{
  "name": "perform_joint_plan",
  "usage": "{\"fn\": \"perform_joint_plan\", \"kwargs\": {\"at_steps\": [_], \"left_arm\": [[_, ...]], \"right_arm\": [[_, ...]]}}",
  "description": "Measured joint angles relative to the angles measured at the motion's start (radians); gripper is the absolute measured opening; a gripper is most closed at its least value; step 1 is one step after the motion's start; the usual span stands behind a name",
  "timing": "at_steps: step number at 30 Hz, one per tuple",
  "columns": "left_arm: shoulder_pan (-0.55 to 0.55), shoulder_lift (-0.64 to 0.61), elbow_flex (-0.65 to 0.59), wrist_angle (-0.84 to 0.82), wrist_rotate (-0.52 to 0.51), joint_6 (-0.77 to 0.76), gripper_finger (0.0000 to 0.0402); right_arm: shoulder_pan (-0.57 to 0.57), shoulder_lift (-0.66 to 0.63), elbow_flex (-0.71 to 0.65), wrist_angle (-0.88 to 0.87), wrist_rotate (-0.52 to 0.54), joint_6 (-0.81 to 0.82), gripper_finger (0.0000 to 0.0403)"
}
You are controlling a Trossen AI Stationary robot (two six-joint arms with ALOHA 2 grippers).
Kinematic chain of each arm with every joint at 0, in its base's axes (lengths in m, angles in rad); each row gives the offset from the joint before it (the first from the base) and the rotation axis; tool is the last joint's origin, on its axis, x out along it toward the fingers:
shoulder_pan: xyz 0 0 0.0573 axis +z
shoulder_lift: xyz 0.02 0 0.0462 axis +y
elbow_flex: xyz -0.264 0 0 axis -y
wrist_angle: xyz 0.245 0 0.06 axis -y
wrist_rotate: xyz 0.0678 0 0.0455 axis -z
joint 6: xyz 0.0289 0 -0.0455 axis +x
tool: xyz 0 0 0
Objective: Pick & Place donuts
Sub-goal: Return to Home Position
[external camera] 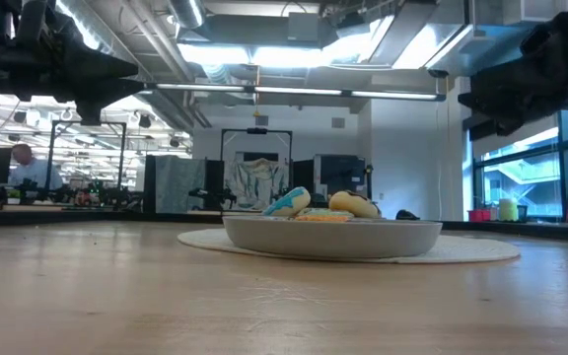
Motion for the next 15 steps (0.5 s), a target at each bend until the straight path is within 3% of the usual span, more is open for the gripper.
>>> {"fn": "perform_joint_plan", "kwargs": {"at_steps": [9, 15], "left_arm": [[0.0, 0.0, 0.0, 0.0, 0.0, 0.0, 0.0164], [0.0, 0.0, 0.0, 0.0, 0.0, 0.0, 0.016]], "right_arm": [[0.0, 0.001, 0.0, 0.001, 0.0, -0.154, 0.0244], [0.0, 0.001, 0.0, 0.001, 0.0, -0.161, 0.0244]]}}
